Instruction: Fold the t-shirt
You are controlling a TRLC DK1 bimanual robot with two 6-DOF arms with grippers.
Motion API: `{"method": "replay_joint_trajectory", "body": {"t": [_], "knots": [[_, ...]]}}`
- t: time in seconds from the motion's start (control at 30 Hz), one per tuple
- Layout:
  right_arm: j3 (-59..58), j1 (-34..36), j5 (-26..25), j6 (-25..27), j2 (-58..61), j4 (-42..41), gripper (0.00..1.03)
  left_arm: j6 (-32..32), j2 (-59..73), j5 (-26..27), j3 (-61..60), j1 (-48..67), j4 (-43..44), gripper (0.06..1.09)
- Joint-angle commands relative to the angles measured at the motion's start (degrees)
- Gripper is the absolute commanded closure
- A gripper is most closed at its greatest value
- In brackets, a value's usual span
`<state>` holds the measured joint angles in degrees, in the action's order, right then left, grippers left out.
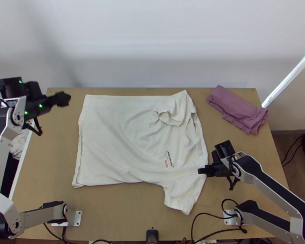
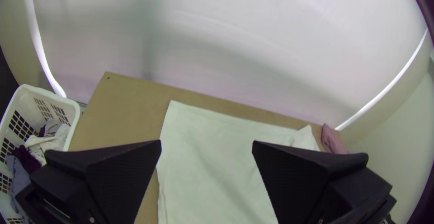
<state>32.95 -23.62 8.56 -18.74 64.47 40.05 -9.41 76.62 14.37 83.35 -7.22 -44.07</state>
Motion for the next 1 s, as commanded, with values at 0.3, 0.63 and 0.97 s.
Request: {"method": "replay_joint_trajectory", "body": {"t": [0.3,0.63,0.97], "knots": [[-2.71,1.03,-0.73,1.16,-3.91,-0.06,1.00,32.09,-0.95,4.09,-8.64,-6.75,-21.49,0.11],[-3.15,1.12,-0.82,1.16,-3.91,-2.44,1.00,52.48,-6.48,-4.79,-25.52,-7.98,-38.02,0.15],[-2.63,1.03,-0.82,1.08,-4.00,-2.88,1.00,50.63,-7.71,-5.93,-36.51,-4.82,-35.82,0.29]]}}
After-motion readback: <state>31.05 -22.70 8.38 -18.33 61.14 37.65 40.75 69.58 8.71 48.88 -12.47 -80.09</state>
